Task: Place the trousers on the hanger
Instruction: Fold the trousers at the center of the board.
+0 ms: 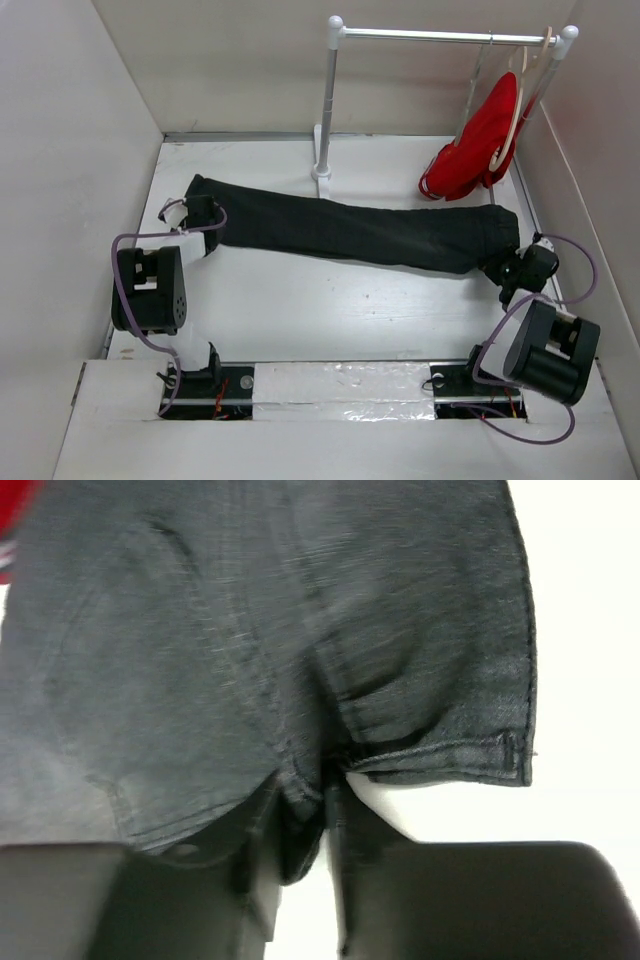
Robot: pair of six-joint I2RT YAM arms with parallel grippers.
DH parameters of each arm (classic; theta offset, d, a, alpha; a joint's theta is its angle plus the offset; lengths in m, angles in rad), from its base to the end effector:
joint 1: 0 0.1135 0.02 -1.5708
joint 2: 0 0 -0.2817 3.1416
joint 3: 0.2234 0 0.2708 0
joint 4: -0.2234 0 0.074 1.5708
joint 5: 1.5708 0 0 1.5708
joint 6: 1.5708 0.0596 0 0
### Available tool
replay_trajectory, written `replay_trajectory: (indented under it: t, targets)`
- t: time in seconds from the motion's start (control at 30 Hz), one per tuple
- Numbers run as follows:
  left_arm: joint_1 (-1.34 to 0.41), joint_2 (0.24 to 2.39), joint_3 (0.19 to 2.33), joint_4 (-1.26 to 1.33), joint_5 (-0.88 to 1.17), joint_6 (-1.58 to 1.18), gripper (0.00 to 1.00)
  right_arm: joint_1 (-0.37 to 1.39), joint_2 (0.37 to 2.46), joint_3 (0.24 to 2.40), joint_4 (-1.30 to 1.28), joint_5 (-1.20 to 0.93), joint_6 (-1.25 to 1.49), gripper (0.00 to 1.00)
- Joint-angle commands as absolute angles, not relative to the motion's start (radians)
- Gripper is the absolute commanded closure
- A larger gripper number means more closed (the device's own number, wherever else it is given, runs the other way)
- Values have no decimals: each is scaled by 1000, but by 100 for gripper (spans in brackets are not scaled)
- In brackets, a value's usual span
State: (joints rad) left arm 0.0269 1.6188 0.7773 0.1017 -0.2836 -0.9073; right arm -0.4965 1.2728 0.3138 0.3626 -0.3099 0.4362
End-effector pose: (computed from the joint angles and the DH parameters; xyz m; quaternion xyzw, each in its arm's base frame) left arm 0.3506 0.0261 0.1495 -0.4588 0.7830 -0.0533 0.4166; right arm 0.2252 -0.1013 0.1276 0.3280 0.8123 0.1224 0.4664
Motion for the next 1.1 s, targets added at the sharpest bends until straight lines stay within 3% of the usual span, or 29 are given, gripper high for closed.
replay_trajectory:
  t: [0.0,0.1,0.37,0.47,0.53,0.57,0.6,0.7,0.73,0.9,0.97,1.0,1.07]
  targets:
    - [47,1628,844,63,-318,-884,100,-515,1133,299,312,-232,417,86]
    - [57,1589,841,34,-334,-885,100,-540,948,307,157,-161,373,92]
    - [87,1395,734,-110,-428,-885,100,-617,707,302,-104,-199,275,88]
    - [87,1269,649,-153,-431,-925,100,-685,640,308,-201,-262,212,79]
    - [87,1157,600,-149,-448,-927,100,-736,571,330,-285,-296,178,46]
    - [87,1129,562,-137,-443,-936,96,-745,551,334,-291,-304,149,32]
    - [87,1088,552,-124,-416,-933,64,-746,534,342,-325,-296,146,10]
    - [87,1081,566,-101,-387,-913,25,-756,540,336,-310,-298,155,0]
    - [87,1086,586,-109,-373,-890,23,-765,558,337,-310,-299,153,0]
    - [87,1051,626,-46,-289,-859,24,-802,701,295,-222,-342,184,0]
    - [19,1039,615,26,-259,-839,31,-811,733,264,-140,-383,219,0]
    - [-4,1031,608,49,-244,-838,36,-811,779,250,-32,-421,230,0]
    - [-102,1034,580,125,-190,-839,60,-811,833,250,-11,-480,242,0]
